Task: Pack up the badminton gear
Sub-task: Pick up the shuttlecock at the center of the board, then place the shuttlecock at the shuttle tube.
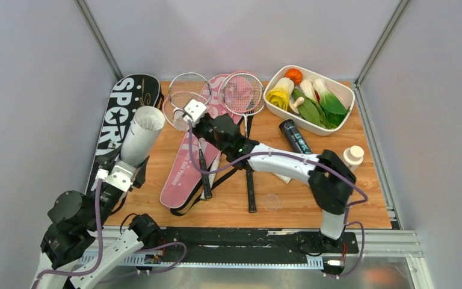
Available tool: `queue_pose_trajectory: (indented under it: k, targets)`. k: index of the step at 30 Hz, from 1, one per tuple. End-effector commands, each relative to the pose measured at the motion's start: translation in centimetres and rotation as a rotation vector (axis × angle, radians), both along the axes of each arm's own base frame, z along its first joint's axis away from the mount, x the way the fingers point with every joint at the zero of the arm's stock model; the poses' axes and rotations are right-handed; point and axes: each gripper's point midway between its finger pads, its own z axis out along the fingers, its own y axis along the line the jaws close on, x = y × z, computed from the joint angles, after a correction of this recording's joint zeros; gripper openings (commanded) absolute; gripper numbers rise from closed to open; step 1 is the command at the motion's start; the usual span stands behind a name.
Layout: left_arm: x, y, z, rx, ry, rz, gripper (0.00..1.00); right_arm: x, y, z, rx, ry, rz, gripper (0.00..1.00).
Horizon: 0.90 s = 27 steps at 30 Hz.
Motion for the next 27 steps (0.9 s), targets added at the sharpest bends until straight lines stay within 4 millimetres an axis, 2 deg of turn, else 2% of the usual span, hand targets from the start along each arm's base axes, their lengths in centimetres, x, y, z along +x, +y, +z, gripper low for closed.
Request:
queue_pose_trajectory:
  k: [1, 9, 11, 14, 17, 20, 24, 27]
  targets:
    - [0.3, -1.9, 0.7, 0.024, -0.034, -0.077, 0.34, -3.0, -4.1, 3.6, 0.183, 0.242, -0.038, 0.00]
    - [-0.2, -6.5, -1.4, 0.091, 0.004, -0.296, 0.36, -5.6, -13.6, 5.7, 0.288, 0.463, -0.192, 0.00]
    - [0.0, -7.4, -2.3, 0.124, 0.025, -0.331, 0.36, -6.6, -16.7, 7.4, 0.347, 0.519, -0.189, 0.00]
    - [0.4, -8.7, -4.1, 0.173, 0.051, -0.372, 0.35, -8.3, -20.0, 9.8, 0.411, 0.571, -0.112, 0.00]
    - [1.3, -9.4, -5.1, 0.193, 0.044, -0.373, 0.35, -11.4, -21.0, 12.1, 0.392, 0.599, 0.041, 0.00]
    - [2.1, -10.1, -6.6, 0.230, 0.074, -0.378, 0.35, -14.8, -20.8, 13.8, 0.341, 0.628, 0.195, 0.00]
    - [2.9, -11.2, -7.3, 0.233, 0.089, -0.395, 0.35, -19.8, -19.8, 14.4, 0.293, 0.726, 0.447, 0.00]
    - [2.9, -12.1, -7.9, 0.237, 0.097, -0.428, 0.35, -21.4, -20.1, 14.5, 0.286, 0.754, 0.505, 0.00]
